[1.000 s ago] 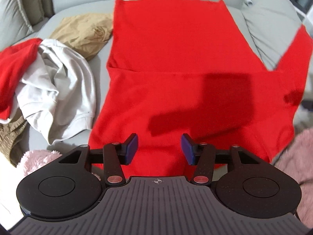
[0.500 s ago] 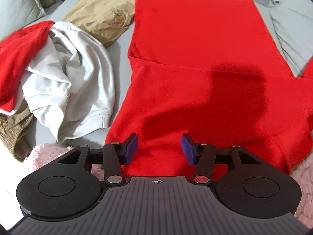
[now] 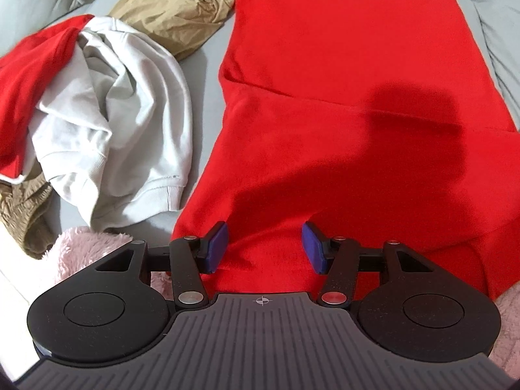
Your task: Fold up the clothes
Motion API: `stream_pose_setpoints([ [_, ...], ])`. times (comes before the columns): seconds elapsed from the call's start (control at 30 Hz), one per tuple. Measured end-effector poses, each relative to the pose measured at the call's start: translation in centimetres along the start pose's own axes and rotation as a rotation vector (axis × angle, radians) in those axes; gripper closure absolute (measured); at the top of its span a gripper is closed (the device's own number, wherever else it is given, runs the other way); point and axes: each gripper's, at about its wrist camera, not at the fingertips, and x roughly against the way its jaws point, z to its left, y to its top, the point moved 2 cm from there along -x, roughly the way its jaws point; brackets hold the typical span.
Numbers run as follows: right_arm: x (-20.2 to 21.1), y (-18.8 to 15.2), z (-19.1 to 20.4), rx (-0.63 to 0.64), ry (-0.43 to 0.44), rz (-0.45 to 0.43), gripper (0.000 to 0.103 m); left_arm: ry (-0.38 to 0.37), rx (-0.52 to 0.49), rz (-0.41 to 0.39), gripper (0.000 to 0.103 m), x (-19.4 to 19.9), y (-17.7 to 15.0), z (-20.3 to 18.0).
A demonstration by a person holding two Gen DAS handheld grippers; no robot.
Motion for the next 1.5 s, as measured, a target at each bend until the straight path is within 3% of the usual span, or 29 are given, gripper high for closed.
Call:
stream_pose_setpoints([
  [0.23, 6.1, 1.2, 5.1, 0.281, -0.029, -0.13, 0.095, -0.042, 0.006, -0.047, 0.046, 1.4, -0.6, 0.5],
  [0.37, 13.0, 0.4, 10.8, 0.485, 0.034, -0.252, 0.095, -0.084, 0.019, -0.098, 0.046, 2.9, -1.4, 1.0],
  [0.53, 21.6, -3.6, 17.2, 0.648, 0.112, -0.374, 0.095, -0.119, 0.017, -0.169, 0.046, 4.9, -2.6, 1.9],
  [0.7, 28.6, -12.5, 23.3, 0.798, 0.206, -0.391, 0.095, -0.139, 0.043, -0.244, 0.046, 7.1, -3.6, 4.1],
  [0.8, 31.0, -18.8, 26.2, 0.847, 0.282, -0.333, 0.095, -0.132, 0.082, -0.291, 0.046, 8.4, -4.0, 6.2],
  [0.9, 31.9, -25.1, 29.0, 0.842, 0.362, -0.213, 0.095, -0.085, 0.14, -0.351, 0.046, 10.2, -4.4, 8.5],
  [1.17, 29.8, -40.8, 36.5, 0.957, 0.482, 0.09, 0.095, 0.065, 0.293, -0.508, 0.046, 14.3, -6.6, 16.2],
  [1.33, 26.2, -47.0, 38.3, 1.061, 0.445, 0.192, 0.095, 0.087, 0.328, -0.49, 0.046, 13.5, -8.1, 18.3],
  [1.43, 24.1, -49.3, 37.5, 1.06, 0.504, 0.382, 0.086, 0.072, 0.329, -0.464, 0.046, 12.7, -8.9, 18.3],
  [1.5, 24.0, -49.6, 36.4, 1.019, 0.548, 0.477, 0.075, 0.057, 0.31, -0.45, 0.046, 12.2, -9.1, 17.8],
])
